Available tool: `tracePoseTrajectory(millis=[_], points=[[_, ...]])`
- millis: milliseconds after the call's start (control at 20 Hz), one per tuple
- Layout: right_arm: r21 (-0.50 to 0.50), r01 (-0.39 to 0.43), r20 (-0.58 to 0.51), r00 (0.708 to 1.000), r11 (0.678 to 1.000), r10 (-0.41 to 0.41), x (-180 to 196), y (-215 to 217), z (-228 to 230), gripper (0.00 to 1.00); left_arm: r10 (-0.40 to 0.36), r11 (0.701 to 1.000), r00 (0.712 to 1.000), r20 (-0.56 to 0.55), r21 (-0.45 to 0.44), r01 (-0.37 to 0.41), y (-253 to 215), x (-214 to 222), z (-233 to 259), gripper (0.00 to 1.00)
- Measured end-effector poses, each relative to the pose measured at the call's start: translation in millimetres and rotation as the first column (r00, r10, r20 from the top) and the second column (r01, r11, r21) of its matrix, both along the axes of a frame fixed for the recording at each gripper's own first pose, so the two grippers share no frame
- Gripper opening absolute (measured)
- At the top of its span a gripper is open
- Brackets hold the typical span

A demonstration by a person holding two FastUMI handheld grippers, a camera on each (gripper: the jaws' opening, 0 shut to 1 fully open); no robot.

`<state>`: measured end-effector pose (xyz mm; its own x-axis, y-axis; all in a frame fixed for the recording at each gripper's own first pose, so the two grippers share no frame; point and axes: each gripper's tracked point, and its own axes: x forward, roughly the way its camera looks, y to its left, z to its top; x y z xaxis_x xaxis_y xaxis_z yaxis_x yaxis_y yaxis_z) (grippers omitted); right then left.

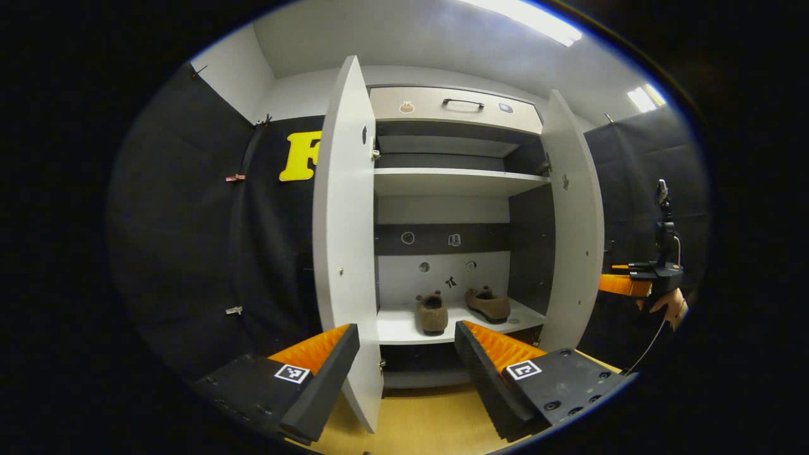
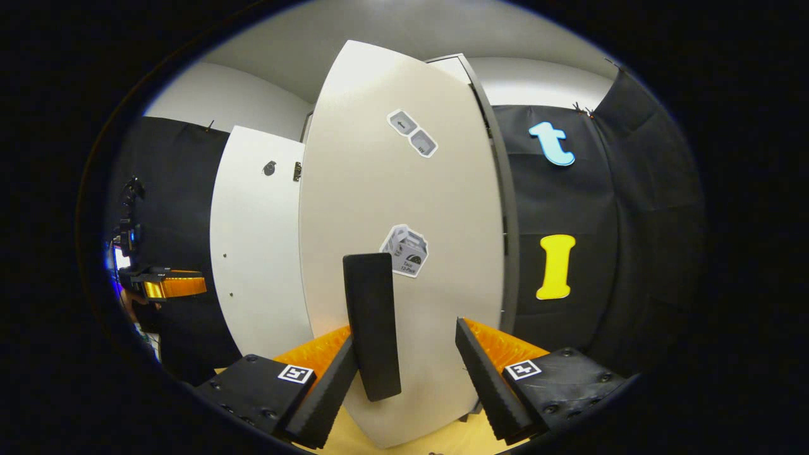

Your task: Grab one shoe with the right hand and put it into the shoe cabinet, grab the other shoe with the left hand and put it into the shoe cabinet; then close the right door with the right hand and the left door with the left hand.

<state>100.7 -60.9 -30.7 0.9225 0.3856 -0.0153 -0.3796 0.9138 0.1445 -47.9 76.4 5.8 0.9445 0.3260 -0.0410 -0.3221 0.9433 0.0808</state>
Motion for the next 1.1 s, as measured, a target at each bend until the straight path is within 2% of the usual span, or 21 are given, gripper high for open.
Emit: tracePoseTrajectory(millis=[200,300,550,750,900,1100], points=[[-0.038,-0.013,0.023,1.000,0.999,0.014,41,51,-4,0.98,0.109,0.994,0.994,-0.005,0.003,-0.109,30,-37,-1,0.96],[-0.036,-0.009,0.014,1.000,0.999,0.009,61,66,-7,0.96,0.148,0.989,0.989,-0.003,-0.003,-0.148,43,-53,-1,0.96],[-0.042,0.107,0.020,0.994,0.993,-0.106,86,75,-9,0.96,0.206,0.978,0.978,-0.041,-0.025,-0.207,79,-75,-16,0.96],[-0.038,0.226,0.036,0.974,0.973,-0.225,107,80,-12,0.97,0.191,0.981,0.981,-0.036,-0.010,-0.191,97,-67,-17,0.98],[-0.049,0.295,0.037,0.955,0.954,-0.293,117,82,-15,0.98,0.150,0.989,0.988,-0.028,0.012,-0.150,116,-44,-13,0.98],[-0.040,0.320,0.013,0.948,0.947,-0.319,117,82,-16,0.97,0.055,0.998,0.998,-0.040,0.018,-0.054,133,-7,-12,0.98]])
